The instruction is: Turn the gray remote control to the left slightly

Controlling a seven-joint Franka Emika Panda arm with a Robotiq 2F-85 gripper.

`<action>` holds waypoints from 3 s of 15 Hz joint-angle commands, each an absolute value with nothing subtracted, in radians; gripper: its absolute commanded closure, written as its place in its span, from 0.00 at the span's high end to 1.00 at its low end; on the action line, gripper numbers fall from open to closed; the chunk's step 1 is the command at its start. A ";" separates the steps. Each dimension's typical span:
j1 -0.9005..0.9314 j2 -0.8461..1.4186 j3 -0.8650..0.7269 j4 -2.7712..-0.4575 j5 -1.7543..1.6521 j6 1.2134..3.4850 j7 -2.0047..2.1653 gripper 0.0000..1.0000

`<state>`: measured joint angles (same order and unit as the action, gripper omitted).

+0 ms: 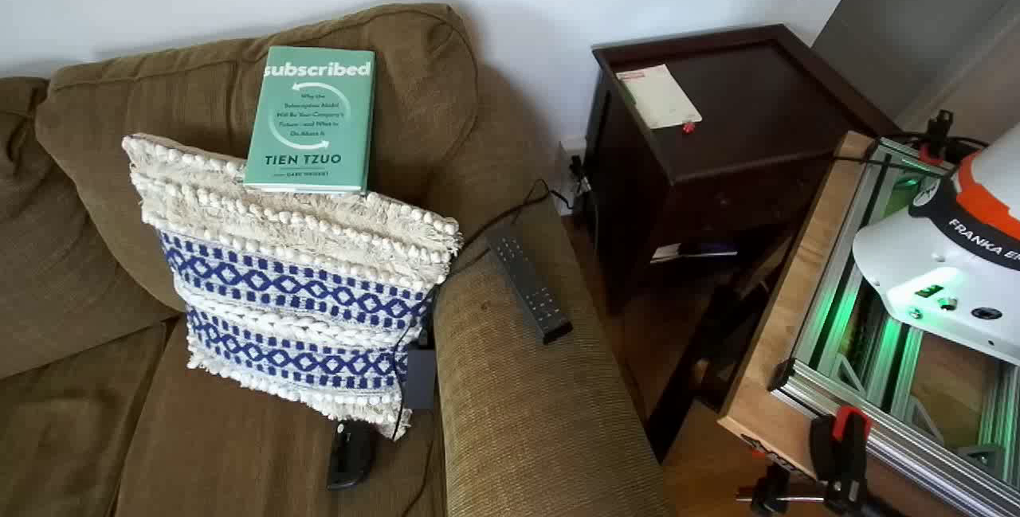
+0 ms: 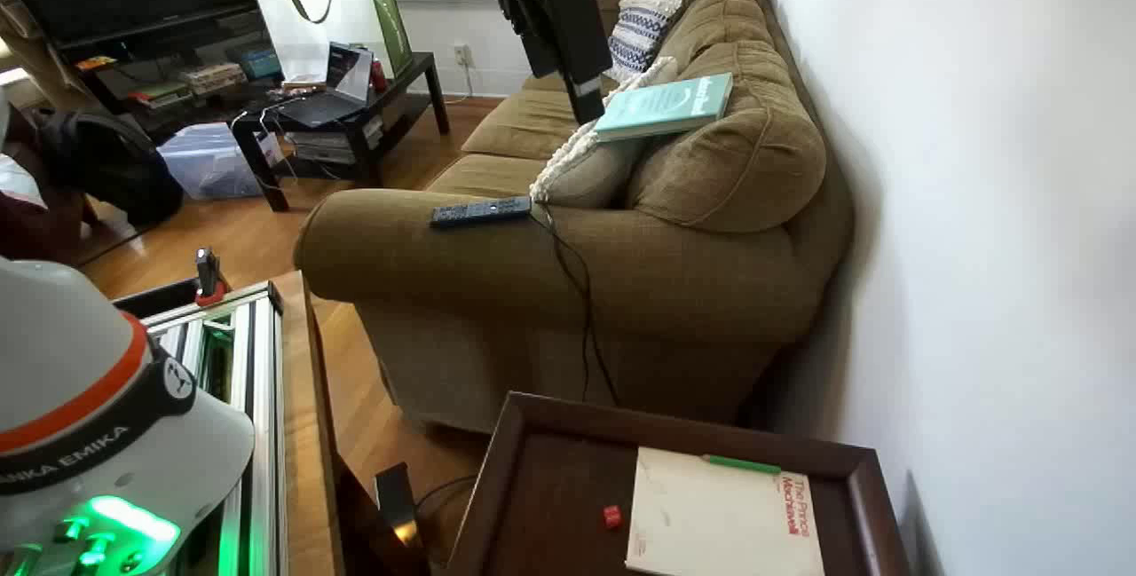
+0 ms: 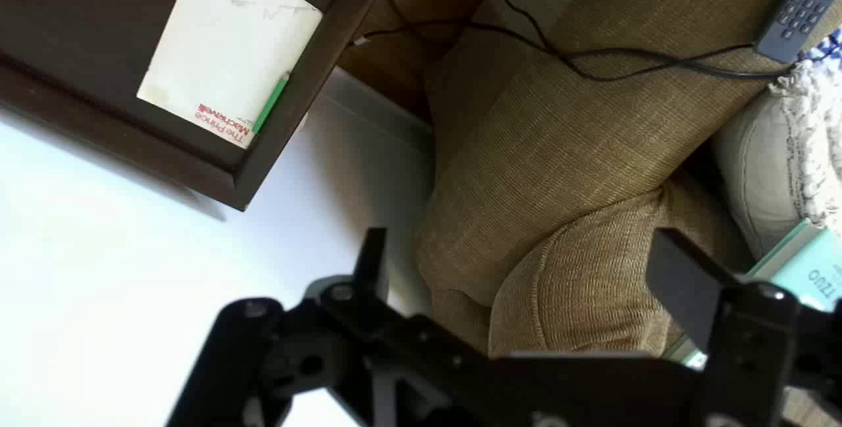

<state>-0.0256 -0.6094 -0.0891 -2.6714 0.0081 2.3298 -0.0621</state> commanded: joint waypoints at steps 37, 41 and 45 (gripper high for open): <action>0.206 -0.050 0.324 -2.602 0.242 2.655 0.765 1.00; 0.222 -0.065 0.306 -2.612 0.261 2.644 0.736 1.00; 0.221 -0.061 0.305 -2.605 0.259 2.644 0.736 1.00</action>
<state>0.2030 -0.0590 0.3248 -2.6047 0.2596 2.6460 0.7366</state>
